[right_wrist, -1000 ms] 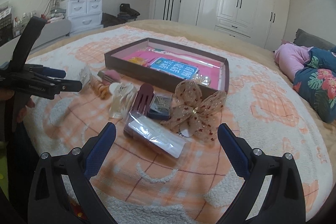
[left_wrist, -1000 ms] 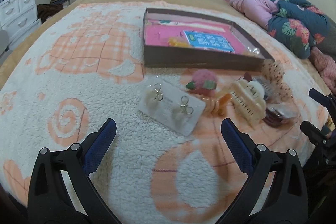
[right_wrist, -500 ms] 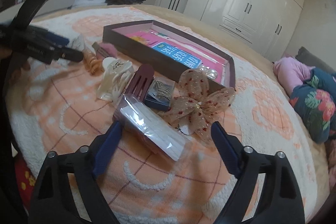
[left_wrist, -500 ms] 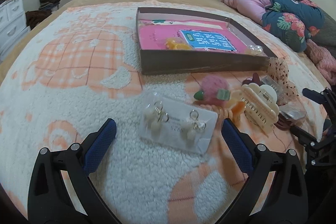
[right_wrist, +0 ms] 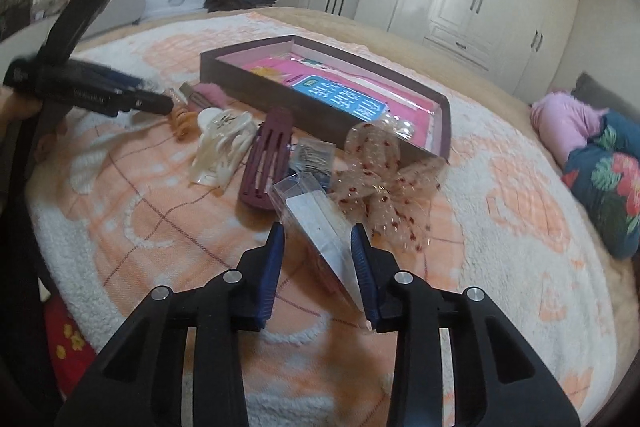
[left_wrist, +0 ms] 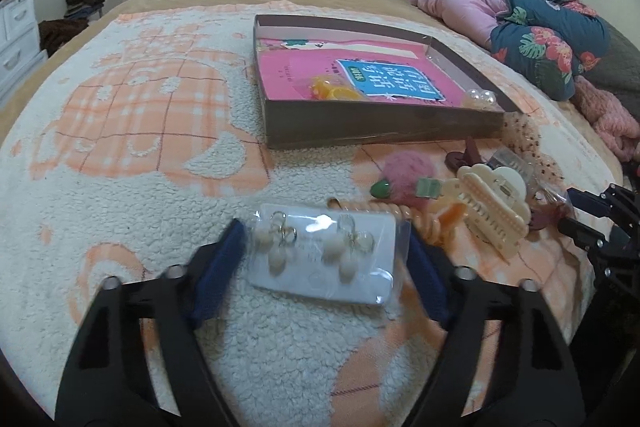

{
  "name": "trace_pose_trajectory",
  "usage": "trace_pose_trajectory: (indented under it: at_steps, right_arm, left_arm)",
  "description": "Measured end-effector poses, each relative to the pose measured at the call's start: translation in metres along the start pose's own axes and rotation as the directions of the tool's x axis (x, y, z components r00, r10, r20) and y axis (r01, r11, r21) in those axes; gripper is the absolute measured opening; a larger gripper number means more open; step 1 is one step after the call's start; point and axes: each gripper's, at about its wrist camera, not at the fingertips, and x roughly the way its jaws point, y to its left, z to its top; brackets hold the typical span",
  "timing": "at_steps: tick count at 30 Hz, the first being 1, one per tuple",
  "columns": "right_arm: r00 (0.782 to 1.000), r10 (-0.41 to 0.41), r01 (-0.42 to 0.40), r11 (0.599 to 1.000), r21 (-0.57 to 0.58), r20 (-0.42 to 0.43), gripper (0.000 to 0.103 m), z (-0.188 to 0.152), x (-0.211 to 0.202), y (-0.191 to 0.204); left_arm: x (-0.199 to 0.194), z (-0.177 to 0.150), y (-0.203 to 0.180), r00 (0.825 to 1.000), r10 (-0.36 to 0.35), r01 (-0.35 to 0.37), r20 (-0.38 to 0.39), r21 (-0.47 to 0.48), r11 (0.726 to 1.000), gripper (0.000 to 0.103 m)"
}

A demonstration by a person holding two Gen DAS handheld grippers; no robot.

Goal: Organize jewelry
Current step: 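Grasp the earring card with the left tool while the right tool grasps the clear packet, then carry the earring card and clear packet into the box and open both tools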

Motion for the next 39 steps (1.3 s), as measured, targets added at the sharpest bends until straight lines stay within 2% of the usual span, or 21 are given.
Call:
trace_pose_trajectory:
  at_steps: [5,11,15,22,39]
  right_arm:
    - [0.999,0.040,-0.042,0.994,0.105,0.017,0.028,0.001,-0.007,-0.018]
    - [1.000,0.028,-0.027,0.990,0.136,-0.004,0.027,0.003,-0.004,-0.022]
    - [1.000,0.023,-0.025,0.986,0.167,0.011,0.019,0.005,-0.006,-0.027]
    - [0.995,0.079,-0.094,0.942,0.322,0.060,0.017,0.009,-0.017,-0.058]
    - [0.989,0.042,-0.083,0.949,0.304,0.140,0.017,0.056,-0.018,-0.073]
  left_arm:
    - [-0.004,-0.003,-0.002,1.000,0.016,-0.016,0.004,0.007,1.000,0.057]
    - [-0.018,-0.004,0.001,0.999,0.004,-0.003,0.040,-0.028,1.000,0.057]
    - [-0.027,-0.002,0.002,0.998,-0.002,0.004,0.066,-0.040,0.999,0.057]
    - [-0.037,0.004,0.003,0.995,-0.022,0.029,0.096,-0.066,0.997,0.057]
    - [-0.040,0.046,-0.007,0.987,-0.017,0.026,0.160,-0.053,0.998,0.057]
